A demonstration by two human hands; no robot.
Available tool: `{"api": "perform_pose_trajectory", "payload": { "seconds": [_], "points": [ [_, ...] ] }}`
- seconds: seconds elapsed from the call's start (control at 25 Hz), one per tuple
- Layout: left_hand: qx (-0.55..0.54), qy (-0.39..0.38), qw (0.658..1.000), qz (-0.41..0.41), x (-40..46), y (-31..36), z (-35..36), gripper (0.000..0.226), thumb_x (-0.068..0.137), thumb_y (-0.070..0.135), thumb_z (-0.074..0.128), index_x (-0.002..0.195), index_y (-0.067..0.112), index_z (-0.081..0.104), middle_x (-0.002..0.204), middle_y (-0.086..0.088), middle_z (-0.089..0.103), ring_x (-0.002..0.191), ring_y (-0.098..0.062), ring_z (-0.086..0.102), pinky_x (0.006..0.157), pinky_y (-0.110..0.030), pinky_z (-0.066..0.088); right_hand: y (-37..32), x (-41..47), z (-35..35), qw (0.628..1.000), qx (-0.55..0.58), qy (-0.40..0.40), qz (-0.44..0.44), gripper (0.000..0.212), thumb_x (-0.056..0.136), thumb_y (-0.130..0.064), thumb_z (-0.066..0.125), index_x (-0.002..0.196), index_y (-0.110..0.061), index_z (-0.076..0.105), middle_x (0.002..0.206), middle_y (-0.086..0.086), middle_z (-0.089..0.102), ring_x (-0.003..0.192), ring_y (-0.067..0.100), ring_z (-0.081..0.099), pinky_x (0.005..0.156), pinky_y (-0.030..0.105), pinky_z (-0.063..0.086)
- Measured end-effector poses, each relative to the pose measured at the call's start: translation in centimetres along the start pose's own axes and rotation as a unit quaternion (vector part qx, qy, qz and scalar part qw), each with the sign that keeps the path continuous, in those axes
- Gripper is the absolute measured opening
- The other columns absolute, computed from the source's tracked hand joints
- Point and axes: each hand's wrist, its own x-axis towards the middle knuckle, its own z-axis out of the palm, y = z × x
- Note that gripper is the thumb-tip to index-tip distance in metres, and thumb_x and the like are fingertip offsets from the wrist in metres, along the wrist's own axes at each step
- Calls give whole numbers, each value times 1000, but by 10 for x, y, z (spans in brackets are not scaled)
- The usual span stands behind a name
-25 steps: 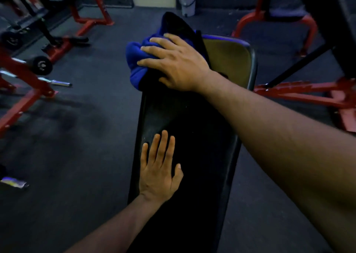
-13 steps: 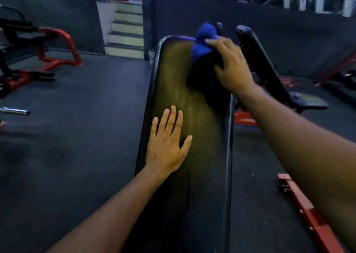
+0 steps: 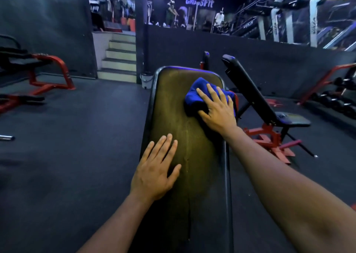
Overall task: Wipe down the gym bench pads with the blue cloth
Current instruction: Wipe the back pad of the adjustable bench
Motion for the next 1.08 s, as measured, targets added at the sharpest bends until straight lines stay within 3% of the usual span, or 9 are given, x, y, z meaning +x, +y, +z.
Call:
{"api": "perform_pose_trajectory", "payload": {
  "seconds": [0.12, 0.32, 0.44, 0.56, 0.76, 0.88, 1.0, 1.08],
  "points": [
    [-2, -5, 1000, 4, -2, 2, -3, 68, 103, 53, 32, 160, 16, 27, 169, -4, 21, 157, -18, 16, 127, -42, 13, -19, -68, 9, 999, 35, 26, 7, 75, 79, -52, 36, 153, -39, 26, 165, -4, 16, 152, 22, 9, 121, 52, 11],
    [0, -7, 1000, 1, -2, 3, 0, 69, 102, 53, 33, 160, 17, 26, 169, -4, 20, 157, -18, 14, 126, -44, 16, -27, -166, 31, 999, 36, 8, -25, 74, 84, -42, 40, 155, -36, 20, 165, -5, 8, 153, 18, -3, 122, 49, 2],
    [3, -9, 1000, 5, -1, 2, 1, 69, 103, 54, 31, 161, 17, 24, 169, -4, 17, 157, -18, 12, 127, -43, 13, -21, -117, 23, 999, 37, 17, -13, 69, 87, -43, 35, 155, -34, 21, 165, -3, 12, 152, 20, 2, 122, 50, 3],
    [6, -6, 1000, 2, -1, 1, 2, 69, 103, 54, 31, 161, 16, 24, 170, -4, 16, 158, -18, 10, 127, -43, 11, -12, -35, 10, 998, 34, 37, 28, 67, 90, -38, 44, 154, -32, 27, 164, 1, 19, 151, 26, 13, 120, 56, 13],
    [4, 5, 1000, 1, -3, 0, 5, 68, 103, 53, 32, 160, 16, 26, 169, -5, 19, 157, -18, 12, 126, -43, 11, -8, 32, 4, 996, 34, 43, 66, 68, 93, -38, 51, 155, -35, 23, 164, 0, 17, 151, 27, 12, 120, 56, 13],
    [-4, 10, 1000, 3, -3, 1, 5, 67, 103, 51, 34, 160, 17, 26, 169, -4, 19, 157, -17, 12, 127, -42, 12, -18, -31, 11, 997, 35, 64, 32, 69, 87, -38, 50, 153, -34, 29, 163, 0, 22, 151, 25, 15, 120, 52, 15],
    [-9, 8, 1000, 5, -2, 1, 5, 68, 102, 50, 35, 161, 17, 25, 169, -4, 17, 158, -17, 11, 128, -43, 14, -34, -125, 23, 998, 50, 39, 5, 73, 84, -37, 52, 153, -34, 29, 163, -3, 19, 152, 20, 9, 122, 48, 9],
    [-4, 6, 1000, 6, -3, 1, 5, 68, 101, 49, 35, 161, 16, 26, 169, -4, 19, 157, -17, 12, 127, -44, 16, -39, -165, 26, 997, 64, 24, -27, 74, 79, -34, 52, 150, -34, 34, 162, -4, 25, 151, 20, 16, 120, 46, 13]
  ]
}}
